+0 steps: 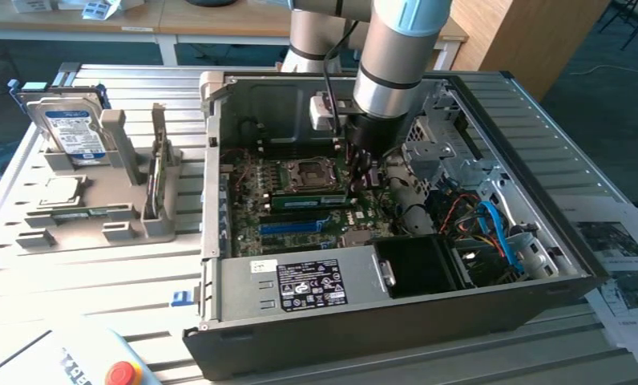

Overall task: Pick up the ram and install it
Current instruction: 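Press down the ram until it locks into place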

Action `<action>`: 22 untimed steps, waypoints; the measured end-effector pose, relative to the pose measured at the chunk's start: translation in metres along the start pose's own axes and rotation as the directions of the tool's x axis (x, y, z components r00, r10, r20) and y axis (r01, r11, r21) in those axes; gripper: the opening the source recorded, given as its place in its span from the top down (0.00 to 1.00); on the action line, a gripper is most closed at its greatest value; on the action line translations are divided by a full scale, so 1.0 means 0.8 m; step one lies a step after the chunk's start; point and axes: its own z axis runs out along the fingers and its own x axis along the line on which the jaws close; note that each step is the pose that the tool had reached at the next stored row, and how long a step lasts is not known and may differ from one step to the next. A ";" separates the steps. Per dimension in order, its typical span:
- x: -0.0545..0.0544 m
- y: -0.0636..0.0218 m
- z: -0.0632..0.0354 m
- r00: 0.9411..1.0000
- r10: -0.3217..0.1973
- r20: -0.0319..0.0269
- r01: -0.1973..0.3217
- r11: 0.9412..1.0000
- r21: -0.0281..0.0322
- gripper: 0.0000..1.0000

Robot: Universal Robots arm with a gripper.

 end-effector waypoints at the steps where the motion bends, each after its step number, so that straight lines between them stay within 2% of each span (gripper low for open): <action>1: 0.000 0.000 0.000 1.000 0.000 0.000 0.000 1.000 0.000 0.90; 7: 0.000 0.000 -0.002 1.000 0.000 0.001 0.000 1.000 0.000 0.90; 22: 0.000 0.001 -0.029 1.000 0.000 0.000 0.000 1.000 0.000 0.90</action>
